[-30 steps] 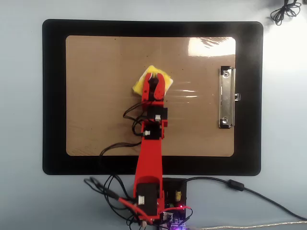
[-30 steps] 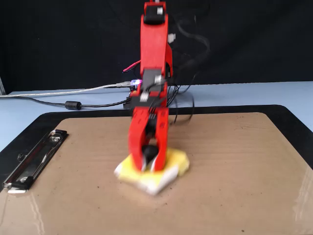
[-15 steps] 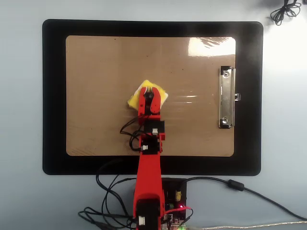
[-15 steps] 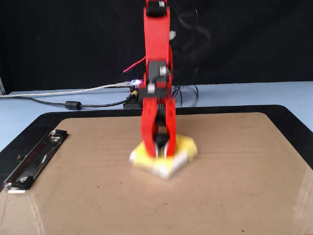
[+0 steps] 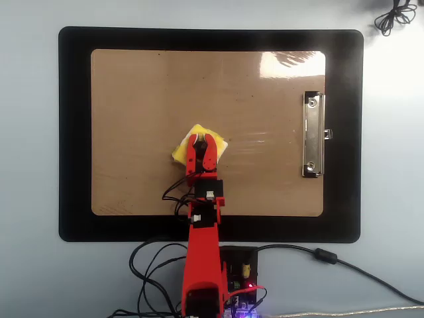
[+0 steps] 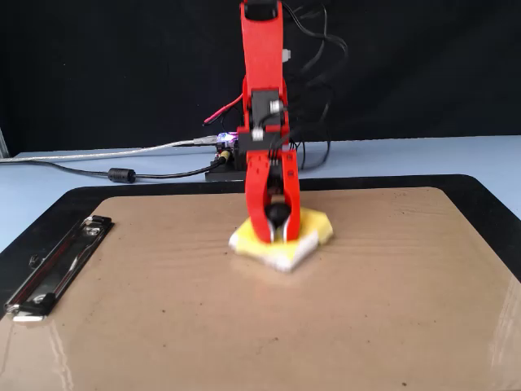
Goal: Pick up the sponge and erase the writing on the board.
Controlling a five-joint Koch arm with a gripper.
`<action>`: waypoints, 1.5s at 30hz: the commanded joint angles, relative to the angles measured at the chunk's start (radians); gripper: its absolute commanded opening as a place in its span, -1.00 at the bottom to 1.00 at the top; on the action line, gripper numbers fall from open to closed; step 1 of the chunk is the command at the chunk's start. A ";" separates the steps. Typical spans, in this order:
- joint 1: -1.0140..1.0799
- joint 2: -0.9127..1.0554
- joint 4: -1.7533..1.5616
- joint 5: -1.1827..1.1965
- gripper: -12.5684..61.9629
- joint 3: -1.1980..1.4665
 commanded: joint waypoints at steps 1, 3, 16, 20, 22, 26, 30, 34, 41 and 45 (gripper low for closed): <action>-0.026 -0.052 0.018 -0.026 -0.88 -0.060; -0.067 -0.218 0.000 -0.032 -0.88 -0.198; -0.746 0.002 0.288 -0.518 -0.88 -0.262; -0.822 0.015 0.316 -0.520 -0.88 -0.242; -0.824 0.015 0.319 -0.508 -0.88 -0.238; -0.850 0.015 0.319 -0.502 -0.88 -0.201; -0.847 0.015 0.318 -0.463 -0.86 -0.184; -0.850 0.014 0.310 -0.454 0.12 -0.193; -0.749 0.078 0.261 -0.448 0.25 -0.249; -0.511 0.282 0.408 -0.368 0.23 -0.324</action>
